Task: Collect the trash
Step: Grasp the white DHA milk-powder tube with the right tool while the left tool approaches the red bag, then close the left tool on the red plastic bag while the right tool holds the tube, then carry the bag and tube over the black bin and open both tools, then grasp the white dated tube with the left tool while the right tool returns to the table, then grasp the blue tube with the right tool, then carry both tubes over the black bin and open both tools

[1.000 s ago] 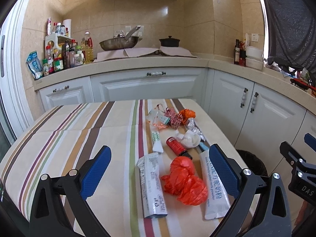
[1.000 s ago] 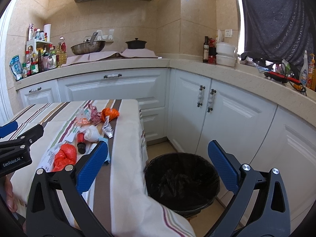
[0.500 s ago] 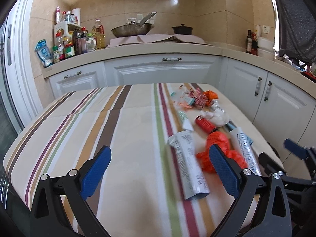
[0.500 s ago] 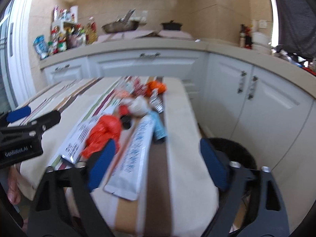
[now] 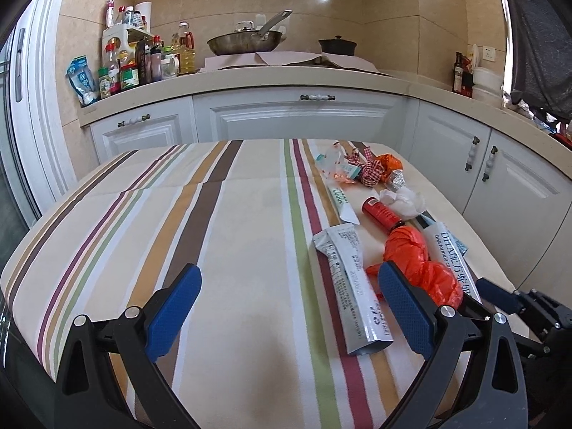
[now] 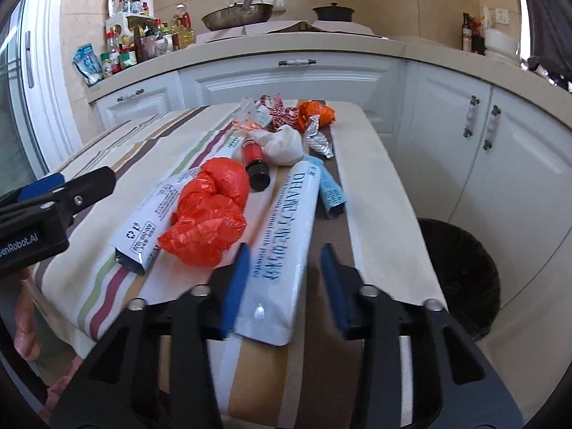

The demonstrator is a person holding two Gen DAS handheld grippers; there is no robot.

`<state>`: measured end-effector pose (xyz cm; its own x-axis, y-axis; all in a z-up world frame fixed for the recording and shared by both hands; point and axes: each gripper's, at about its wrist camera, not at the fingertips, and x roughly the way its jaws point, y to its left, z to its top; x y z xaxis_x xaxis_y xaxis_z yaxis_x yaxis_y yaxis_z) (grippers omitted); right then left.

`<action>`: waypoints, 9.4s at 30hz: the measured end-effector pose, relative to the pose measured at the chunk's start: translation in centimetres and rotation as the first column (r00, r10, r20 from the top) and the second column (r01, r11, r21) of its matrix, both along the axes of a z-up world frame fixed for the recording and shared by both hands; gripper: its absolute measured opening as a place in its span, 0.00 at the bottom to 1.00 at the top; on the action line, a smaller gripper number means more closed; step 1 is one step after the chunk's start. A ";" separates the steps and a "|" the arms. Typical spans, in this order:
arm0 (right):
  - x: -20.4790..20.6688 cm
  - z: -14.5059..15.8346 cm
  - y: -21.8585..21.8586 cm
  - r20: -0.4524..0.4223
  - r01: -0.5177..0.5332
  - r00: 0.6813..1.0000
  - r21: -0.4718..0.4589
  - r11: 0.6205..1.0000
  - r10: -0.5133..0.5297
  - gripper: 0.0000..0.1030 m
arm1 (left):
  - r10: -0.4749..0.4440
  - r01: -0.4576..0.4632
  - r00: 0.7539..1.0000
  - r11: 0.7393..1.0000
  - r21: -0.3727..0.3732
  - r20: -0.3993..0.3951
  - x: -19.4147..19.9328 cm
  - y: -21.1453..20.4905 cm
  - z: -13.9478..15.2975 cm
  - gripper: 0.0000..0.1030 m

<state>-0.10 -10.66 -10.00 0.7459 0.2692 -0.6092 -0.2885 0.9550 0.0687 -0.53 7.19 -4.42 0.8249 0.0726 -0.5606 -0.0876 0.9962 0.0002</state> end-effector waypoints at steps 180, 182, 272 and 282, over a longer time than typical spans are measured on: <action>2.7 2.5 -3.7 0.091 0.021 0.996 0.023 1.000 -0.023 0.47 | -0.068 0.062 0.992 0.996 -0.063 -0.103 2.8 -3.6 -3.0 0.23; 3.2 2.4 -3.4 0.085 0.014 0.996 0.021 1.000 -0.016 0.47 | -0.061 0.054 0.993 0.997 -0.063 -0.102 2.9 -3.3 -2.9 0.23; 6.0 -0.2 -24.1 0.075 0.379 0.921 0.046 0.924 -0.382 0.08 | -0.398 0.399 0.917 0.917 0.021 -0.036 8.8 -26.7 -1.8 0.22; 9.1 -3.0 -25.8 0.008 0.392 0.919 0.069 0.917 -0.393 0.25 | -0.364 0.367 0.925 0.930 0.007 -0.107 11.4 -28.3 -2.6 0.49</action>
<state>9.01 -36.42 -13.04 0.8122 -0.0097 -0.5833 0.1067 0.9855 0.1322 10.85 -21.08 -7.00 0.7352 -0.2070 -0.6454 0.2844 0.9586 0.0165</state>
